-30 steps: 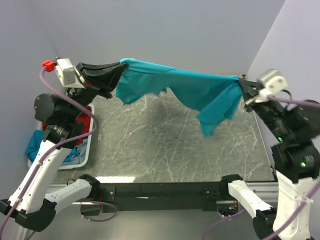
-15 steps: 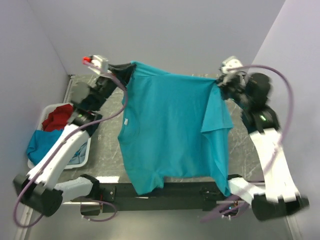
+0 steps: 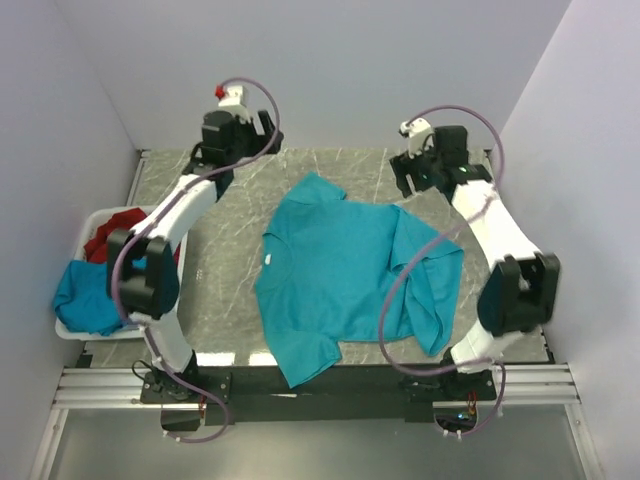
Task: Fold and stack the t-shirts
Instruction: Flatten the tshirt out
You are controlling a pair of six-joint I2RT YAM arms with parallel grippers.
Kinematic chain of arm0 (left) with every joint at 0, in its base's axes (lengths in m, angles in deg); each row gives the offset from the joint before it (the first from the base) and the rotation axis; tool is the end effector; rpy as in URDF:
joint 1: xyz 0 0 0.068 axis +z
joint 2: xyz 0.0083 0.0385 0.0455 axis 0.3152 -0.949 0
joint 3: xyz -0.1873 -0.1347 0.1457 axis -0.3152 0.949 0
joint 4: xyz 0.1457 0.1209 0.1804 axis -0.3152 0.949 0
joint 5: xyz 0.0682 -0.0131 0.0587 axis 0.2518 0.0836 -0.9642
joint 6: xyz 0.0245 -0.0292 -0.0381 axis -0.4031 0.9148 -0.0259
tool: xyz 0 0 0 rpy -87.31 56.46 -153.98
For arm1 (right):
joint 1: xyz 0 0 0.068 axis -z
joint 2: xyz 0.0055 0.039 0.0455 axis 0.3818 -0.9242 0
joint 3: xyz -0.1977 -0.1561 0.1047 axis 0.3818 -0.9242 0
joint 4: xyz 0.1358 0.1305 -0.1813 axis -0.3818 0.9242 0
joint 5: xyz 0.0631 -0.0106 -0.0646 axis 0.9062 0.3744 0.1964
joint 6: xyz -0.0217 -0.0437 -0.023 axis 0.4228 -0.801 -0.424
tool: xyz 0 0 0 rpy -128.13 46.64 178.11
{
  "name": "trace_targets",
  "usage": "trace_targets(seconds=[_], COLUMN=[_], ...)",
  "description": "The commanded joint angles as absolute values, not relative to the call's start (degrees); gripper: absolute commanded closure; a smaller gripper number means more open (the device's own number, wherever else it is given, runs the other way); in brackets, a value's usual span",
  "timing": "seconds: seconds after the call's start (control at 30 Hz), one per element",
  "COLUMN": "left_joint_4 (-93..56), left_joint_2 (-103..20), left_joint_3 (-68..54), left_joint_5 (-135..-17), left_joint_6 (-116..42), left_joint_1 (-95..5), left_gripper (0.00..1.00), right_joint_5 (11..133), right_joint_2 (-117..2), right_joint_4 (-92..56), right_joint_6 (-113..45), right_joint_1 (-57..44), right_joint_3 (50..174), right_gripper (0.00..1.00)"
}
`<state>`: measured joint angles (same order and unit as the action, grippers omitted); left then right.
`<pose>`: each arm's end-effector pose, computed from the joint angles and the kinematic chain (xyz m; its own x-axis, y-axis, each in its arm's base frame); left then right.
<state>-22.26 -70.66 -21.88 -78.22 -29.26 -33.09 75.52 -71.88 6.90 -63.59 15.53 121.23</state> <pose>0.4283 -0.1165 0.3347 -0.2948 -0.2668 -0.9175 0.2716 0.8972 -0.3482 0.3801 0.0530 0.3269 -0.4357 -0.4346 -0.7882 -0.4782 0.8537 -0.2063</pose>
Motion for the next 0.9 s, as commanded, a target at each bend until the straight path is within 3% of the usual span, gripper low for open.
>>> trace_targets(seconds=[0.0, 0.13, 0.3, 0.53, 0.87], left_joint_4=[-16.7, -16.8, -14.6, -8.1, -5.7], left_joint_2=[-54.4, -45.2, -38.1, -33.6, -34.0], left_joint_3=[-21.4, -3.3, 11.0, 15.4, 15.5], left_joint_5=[-73.6, -64.3, -61.2, -61.5, -60.9], left_joint_6=[-29.7, -25.7, -25.1, -31.0, -33.2], left_joint_1=[-33.7, -34.4, -34.5, -34.5, -34.7], left_gripper=[0.09, 0.09, 0.12, 0.12, 0.14], right_joint_5=[86.6, 88.5, 88.6, 75.7, 72.9], right_joint_2=[-59.4, -55.3, -59.2, -69.1, -75.7], right_joint_4=[12.6, 17.4, 20.3, 14.2, 15.7], right_joint_6=[-73.4, -79.4, -69.3, -59.3, -57.5], right_joint_1=[16.6, 17.0, 16.7, 16.5, 20.3], right_joint_3=[115.1, 105.1, 102.6, 103.9, 105.3], right_gripper=[0.18, 0.19, 0.34, 0.36, 0.45])
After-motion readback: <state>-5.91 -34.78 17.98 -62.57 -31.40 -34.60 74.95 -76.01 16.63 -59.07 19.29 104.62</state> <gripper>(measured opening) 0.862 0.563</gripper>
